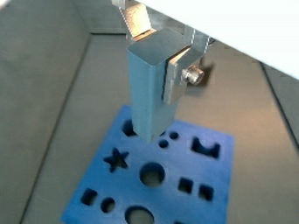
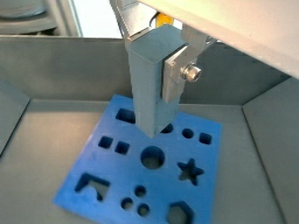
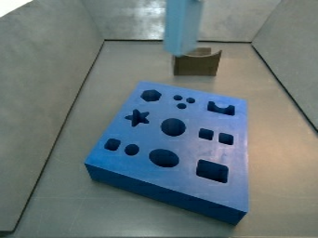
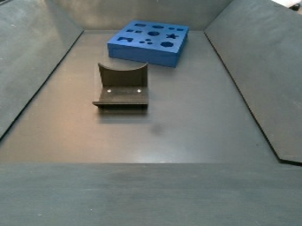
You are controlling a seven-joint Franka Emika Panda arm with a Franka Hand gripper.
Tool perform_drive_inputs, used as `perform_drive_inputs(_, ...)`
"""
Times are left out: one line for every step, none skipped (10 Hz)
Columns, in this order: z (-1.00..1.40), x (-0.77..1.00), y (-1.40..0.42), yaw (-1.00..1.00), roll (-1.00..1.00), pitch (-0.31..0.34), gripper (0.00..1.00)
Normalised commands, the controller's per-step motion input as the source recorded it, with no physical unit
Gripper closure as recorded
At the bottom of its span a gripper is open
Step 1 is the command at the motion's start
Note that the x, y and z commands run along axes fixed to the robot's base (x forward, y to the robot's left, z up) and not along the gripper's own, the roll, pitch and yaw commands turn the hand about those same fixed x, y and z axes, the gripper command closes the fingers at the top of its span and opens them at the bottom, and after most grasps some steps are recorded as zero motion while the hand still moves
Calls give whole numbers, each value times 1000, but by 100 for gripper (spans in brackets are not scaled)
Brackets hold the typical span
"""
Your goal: Insert the rectangle object.
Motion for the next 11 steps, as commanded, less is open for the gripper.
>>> perform_drive_inputs(-286, 423, -397, -526, 0, -3, 100)
perform_drive_inputs(-317, 277, -377, -637, 0, -14, 100)
perform_drive_inputs(-257, 0, -329, -880, 0, -46, 100)
perform_drive_inputs(-289, 0, -326, -891, 0, -54, 100)
perform_drive_inputs(-317, 0, -326, -891, 0, -53, 100)
perform_drive_inputs(-314, 0, -331, -889, 0, -49, 100)
perform_drive_inputs(-326, 20, -340, -837, 0, -43, 100)
perform_drive_inputs(-360, 154, -360, -743, 0, -26, 100)
perform_drive_inputs(-380, 149, -360, -746, 0, -24, 100)
perform_drive_inputs(-420, 91, -351, -797, 6, -33, 100)
perform_drive_inputs(-463, 3, -317, -883, 27, -41, 100)
